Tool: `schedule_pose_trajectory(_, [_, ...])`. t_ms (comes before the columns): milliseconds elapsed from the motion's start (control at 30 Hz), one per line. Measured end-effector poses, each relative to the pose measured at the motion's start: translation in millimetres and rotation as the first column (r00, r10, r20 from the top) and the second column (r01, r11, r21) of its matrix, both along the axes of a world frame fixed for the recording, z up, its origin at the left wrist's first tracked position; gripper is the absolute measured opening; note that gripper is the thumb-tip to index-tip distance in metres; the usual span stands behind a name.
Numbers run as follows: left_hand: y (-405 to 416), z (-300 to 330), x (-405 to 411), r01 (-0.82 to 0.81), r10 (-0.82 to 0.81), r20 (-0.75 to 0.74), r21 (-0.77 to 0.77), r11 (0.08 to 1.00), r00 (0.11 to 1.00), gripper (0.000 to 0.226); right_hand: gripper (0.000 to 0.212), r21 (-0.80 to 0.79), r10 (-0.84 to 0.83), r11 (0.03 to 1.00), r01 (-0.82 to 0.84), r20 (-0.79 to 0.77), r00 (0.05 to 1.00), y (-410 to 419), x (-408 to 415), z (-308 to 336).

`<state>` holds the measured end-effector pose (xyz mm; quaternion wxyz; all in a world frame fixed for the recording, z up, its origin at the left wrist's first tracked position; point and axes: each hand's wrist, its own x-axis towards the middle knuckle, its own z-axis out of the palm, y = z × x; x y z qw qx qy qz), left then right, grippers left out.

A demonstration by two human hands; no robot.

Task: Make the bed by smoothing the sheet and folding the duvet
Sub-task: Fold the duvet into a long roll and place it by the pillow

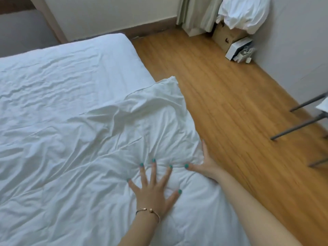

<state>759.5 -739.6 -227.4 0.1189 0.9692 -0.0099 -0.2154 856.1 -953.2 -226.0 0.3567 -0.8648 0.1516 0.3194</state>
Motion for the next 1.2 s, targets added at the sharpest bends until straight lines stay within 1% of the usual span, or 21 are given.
schedule_pose_trajectory(67, [5, -2, 10, 0.029, -0.030, 0.035, 0.031, 0.999, 0.999, 0.075, 0.143, 0.084, -0.032, 0.996, 0.032, -0.004, 0.999, -6, 9, -1])
schedule_pose_trajectory(167, [11, 1, 18, 0.042, -0.041, -0.090, 0.013, 0.999, 0.995, 0.081, 0.138, 0.156, -0.095, 0.982, 0.105, -0.068, 0.993, -10, 16, -9])
schedule_pose_trajectory(233, [12, 2, 17, 0.052, -0.050, -0.111, 0.013, 0.999, 0.993, 0.081, 0.145, 0.170, -0.142, 0.974, 0.153, -0.070, 0.987, -9, 17, -10])
schedule_pose_trajectory(300, [12, 1, 15, 0.057, -0.055, -0.087, 0.019, 0.998, 0.995, 0.082, 0.150, 0.164, -0.177, 0.970, 0.180, -0.029, 0.984, -8, 14, -8])
schedule_pose_trajectory(333, [13, 2, 14, 0.054, -0.052, -0.082, 0.017, 0.998, 0.995, 0.081, 0.144, 0.159, -0.174, 0.972, 0.172, -0.002, 0.985, -8, 13, -6])
schedule_pose_trajectory(433, [17, 6, 14, 0.088, -0.087, -0.099, 0.001, 0.996, 0.991, 0.081, 0.111, 0.110, -0.141, 0.985, 0.134, 0.059, 0.988, -8, 11, 0])
schedule_pose_trajectory(500, [25, 11, 15, 0.110, -0.112, -0.132, -0.020, 0.994, 0.985, 0.079, 0.105, 0.076, -0.129, 0.989, 0.123, 0.080, 0.988, -6, 10, 7])
schedule_pose_trajectory(567, [34, 17, 14, 0.114, -0.121, -0.148, -0.054, 0.992, 0.982, 0.077, 0.105, 0.066, -0.121, 0.991, 0.115, 0.097, 0.988, -4, 10, 18])
schedule_pose_trajectory(633, [43, 25, 13, 0.109, -0.123, -0.173, -0.089, 0.990, 0.977, 0.073, 0.104, 0.054, -0.104, 0.994, 0.100, 0.079, 0.991, -1, 9, 33])
schedule_pose_trajectory(700, [55, 33, 9, 0.069, -0.096, -0.205, -0.135, 0.988, 0.974, 0.069, 0.109, 0.038, -0.069, 0.997, 0.066, 0.078, 0.995, 2, 9, 52])
schedule_pose_trajectory(733, [63, 37, 6, 0.027, -0.062, -0.227, -0.158, 0.987, 0.972, 0.066, 0.116, 0.032, -0.047, 0.999, 0.044, 0.093, 0.995, 3, 8, 63])
schedule_pose_trajectory(800, [83, 45, -7, -0.102, 0.052, -0.279, -0.170, 0.980, 0.959, 0.064, 0.131, 0.014, 0.015, 1.000, -0.017, 0.129, 0.991, 10, 4, 89])
schedule_pose_trajectory(833, [94, 49, -15, -0.152, 0.094, -0.308, -0.168, 0.974, 0.947, 0.064, 0.134, 0.007, 0.054, 0.998, -0.055, 0.151, 0.987, 16, 1, 103])
schedule_pose_trajectory(933, [123, 65, -39, -0.162, 0.074, -0.394, -0.194, 0.968, 0.916, 0.064, 0.139, 0.001, 0.146, 0.989, -0.149, 0.209, 0.967, 42, -14, 147])
schedule_pose_trajectory(1033, [161, 83, -55, -0.151, 0.054, -0.387, -0.225, 0.962, 0.920, 0.055, 0.135, -0.036, 0.259, 0.966, -0.258, 0.240, 0.936, 87, -35, 193])
schedule_pose_trajectory(1133, [207, 105, -71, -0.139, 0.059, -0.334, -0.222, 0.965, 0.941, 0.052, 0.121, -0.055, 0.336, 0.941, -0.333, 0.235, 0.912, 147, -64, 225])
schedule_pose_trajectory(1200, [239, 124, -86, -0.113, 0.049, -0.272, -0.227, 0.967, 0.961, 0.051, 0.112, -0.074, 0.375, 0.927, -0.369, 0.247, 0.893, 189, -88, 242])
